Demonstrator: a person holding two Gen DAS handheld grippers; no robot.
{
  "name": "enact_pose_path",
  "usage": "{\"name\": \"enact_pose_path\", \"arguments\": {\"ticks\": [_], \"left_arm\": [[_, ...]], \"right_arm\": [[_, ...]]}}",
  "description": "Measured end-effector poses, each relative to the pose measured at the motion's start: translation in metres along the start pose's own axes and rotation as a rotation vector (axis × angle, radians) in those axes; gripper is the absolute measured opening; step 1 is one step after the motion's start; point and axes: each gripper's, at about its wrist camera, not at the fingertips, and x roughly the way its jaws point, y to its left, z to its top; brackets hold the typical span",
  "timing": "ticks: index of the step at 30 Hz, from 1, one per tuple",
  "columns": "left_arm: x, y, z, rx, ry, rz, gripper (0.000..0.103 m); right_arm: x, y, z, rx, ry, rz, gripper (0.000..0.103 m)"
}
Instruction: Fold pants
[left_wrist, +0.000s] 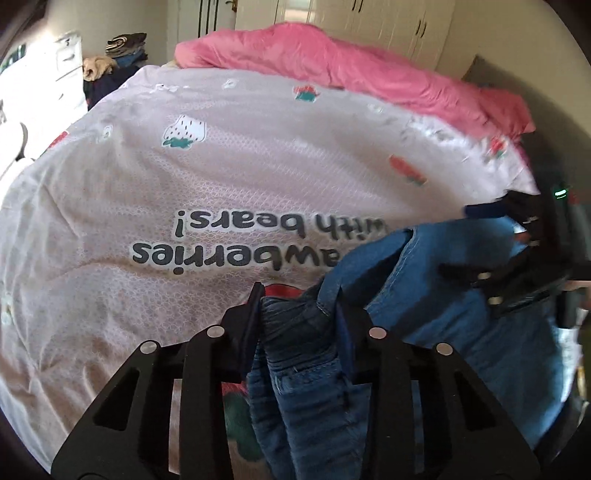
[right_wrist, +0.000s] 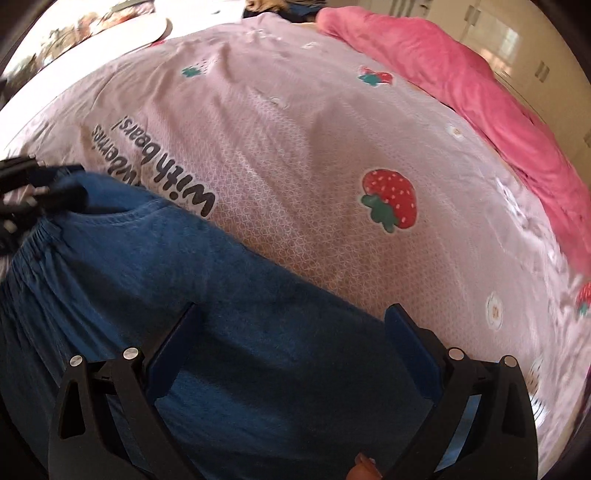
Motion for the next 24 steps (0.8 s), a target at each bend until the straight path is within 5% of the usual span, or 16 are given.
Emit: {"name": "enact_pose_path", "arguments": {"ticks": [9,14,16,18,24], "left_arm": [[-0.022,-0.019,-0.007,0.068,-0.053,-0.017,0.026],[-0.026,-0.019,-0.01,0.076,-0.066,-0.001,0.026],[-0.028,-0.021,-0.011,0.09,-0.075,0.011,0.026],[-0.028,-0.022,-0.012,0.099,-0.081,0.039,0.026],[-0.039,-0.014,-0.013,0.063,-0.106,0.014,0.026]], "right_arm": [[0.004,0.026,0.007,-0.161,-0.062,-0.106,0.097],[-0.003,0.035,-0.004,-0.106,-0.136,-0.062,0.068],[-0.007,0.041,-0.008,-0.089,-0.149,-0.017,0.037],[-0.013,0.045,-0.011,-0.066,-0.166,0.0,0.021],[-0.055,0.045,-0.029,0.067,-0.243,0.042,0.013]]}}
